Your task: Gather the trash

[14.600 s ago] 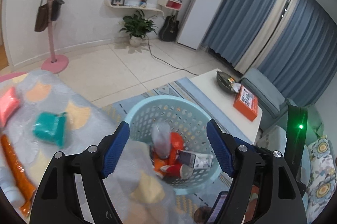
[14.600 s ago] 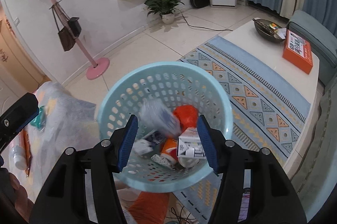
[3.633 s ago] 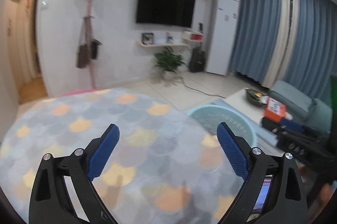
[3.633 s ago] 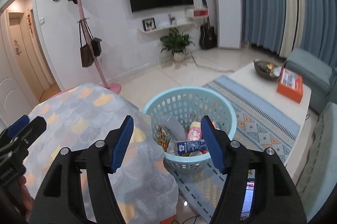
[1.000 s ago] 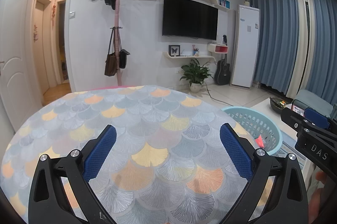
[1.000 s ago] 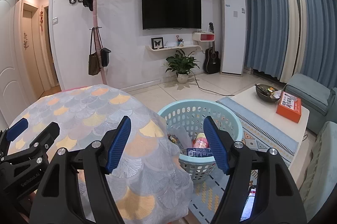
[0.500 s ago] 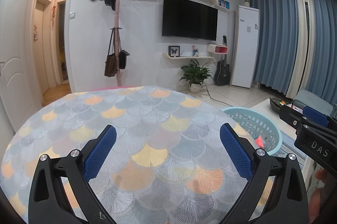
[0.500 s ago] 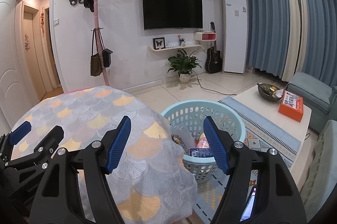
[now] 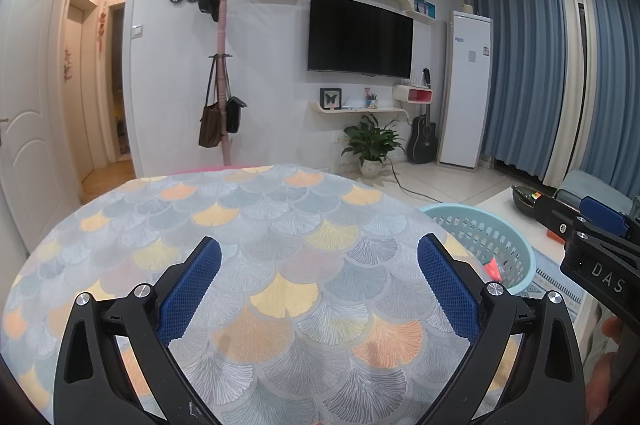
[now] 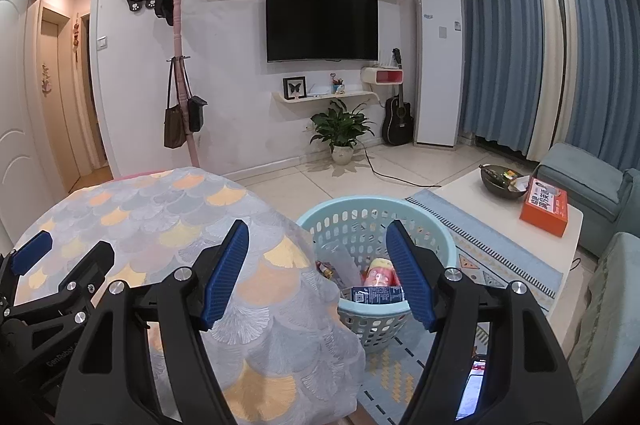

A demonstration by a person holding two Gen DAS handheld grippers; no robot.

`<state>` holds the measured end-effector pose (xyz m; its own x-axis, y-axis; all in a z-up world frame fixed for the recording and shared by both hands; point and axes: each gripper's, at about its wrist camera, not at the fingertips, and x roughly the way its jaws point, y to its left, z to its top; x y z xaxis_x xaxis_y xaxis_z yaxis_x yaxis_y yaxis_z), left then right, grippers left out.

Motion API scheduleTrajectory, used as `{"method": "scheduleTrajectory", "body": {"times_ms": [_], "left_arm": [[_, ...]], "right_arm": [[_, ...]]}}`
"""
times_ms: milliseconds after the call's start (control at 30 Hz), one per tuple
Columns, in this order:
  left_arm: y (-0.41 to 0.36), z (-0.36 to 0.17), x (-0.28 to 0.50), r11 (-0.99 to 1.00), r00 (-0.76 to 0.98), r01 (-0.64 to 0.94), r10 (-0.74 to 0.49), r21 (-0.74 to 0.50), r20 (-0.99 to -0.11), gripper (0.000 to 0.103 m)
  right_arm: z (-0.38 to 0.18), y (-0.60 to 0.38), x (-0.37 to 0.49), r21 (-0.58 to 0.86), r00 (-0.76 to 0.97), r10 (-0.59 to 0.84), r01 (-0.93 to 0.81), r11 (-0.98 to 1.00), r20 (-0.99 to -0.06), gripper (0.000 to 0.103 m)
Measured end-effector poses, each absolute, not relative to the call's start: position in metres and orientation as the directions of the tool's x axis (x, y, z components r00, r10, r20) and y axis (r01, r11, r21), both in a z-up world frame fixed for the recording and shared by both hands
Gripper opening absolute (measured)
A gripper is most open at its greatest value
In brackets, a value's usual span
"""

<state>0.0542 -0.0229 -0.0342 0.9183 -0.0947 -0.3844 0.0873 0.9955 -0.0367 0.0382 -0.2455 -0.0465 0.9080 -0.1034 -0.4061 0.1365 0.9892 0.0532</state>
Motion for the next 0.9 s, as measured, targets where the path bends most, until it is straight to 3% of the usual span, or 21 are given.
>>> {"method": "scheduleTrajectory", "body": {"times_ms": [900], "left_arm": [[-0.0201,-0.0299,0.0542,0.996,0.924,0.088,-0.092,-0.028,-0.372,0.096]], "right_arm": [[-0.0509,-0.2446,0.041,0.024,0.897,-0.132,0.157,0.987,-0.423,0.067]]}}
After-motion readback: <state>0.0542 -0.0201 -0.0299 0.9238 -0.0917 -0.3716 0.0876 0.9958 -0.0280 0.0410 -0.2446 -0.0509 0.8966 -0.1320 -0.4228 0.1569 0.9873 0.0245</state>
